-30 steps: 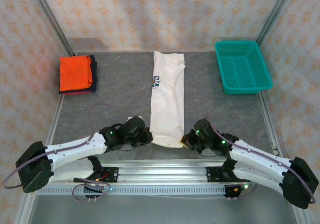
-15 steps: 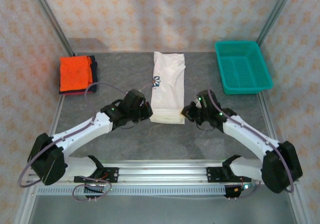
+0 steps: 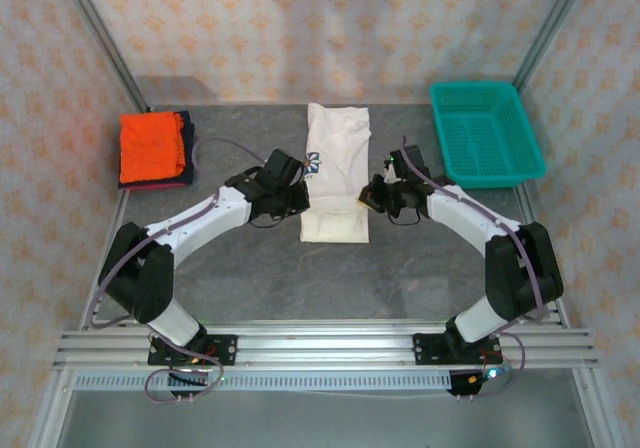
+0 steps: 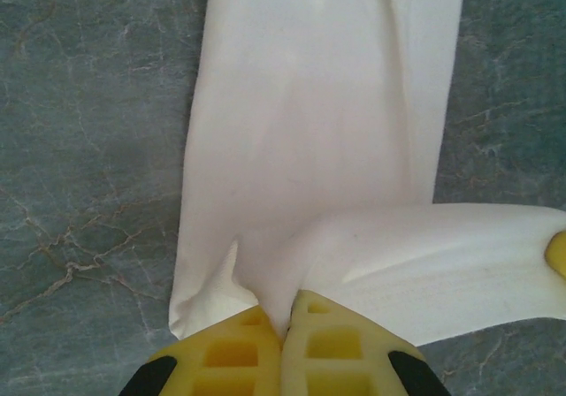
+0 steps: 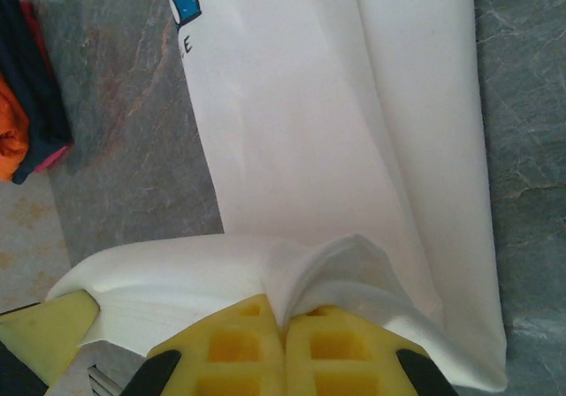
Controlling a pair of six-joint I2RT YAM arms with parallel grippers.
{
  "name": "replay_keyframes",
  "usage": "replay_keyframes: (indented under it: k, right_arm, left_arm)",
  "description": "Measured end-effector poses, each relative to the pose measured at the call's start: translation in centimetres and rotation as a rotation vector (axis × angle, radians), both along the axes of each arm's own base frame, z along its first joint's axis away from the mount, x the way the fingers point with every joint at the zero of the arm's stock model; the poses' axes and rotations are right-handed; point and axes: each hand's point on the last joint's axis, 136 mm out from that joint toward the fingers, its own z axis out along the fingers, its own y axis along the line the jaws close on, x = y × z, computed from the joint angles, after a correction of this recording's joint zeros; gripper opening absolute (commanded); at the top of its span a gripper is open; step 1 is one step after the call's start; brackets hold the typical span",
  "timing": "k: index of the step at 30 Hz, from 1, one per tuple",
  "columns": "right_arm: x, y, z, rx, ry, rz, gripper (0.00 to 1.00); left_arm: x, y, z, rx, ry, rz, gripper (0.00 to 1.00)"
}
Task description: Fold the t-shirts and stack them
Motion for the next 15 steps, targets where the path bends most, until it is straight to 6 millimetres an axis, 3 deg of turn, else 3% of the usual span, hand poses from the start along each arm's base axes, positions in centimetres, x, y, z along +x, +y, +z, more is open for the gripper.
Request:
replay_keyframes:
  k: [15]
  right_arm:
    - [7.2,-0.1,-3.2,-0.010,0.029,-0.045,0.00]
  left_arm:
    - [6.4,-0.4,-2.8,0.048,0.030,0.019,0.00]
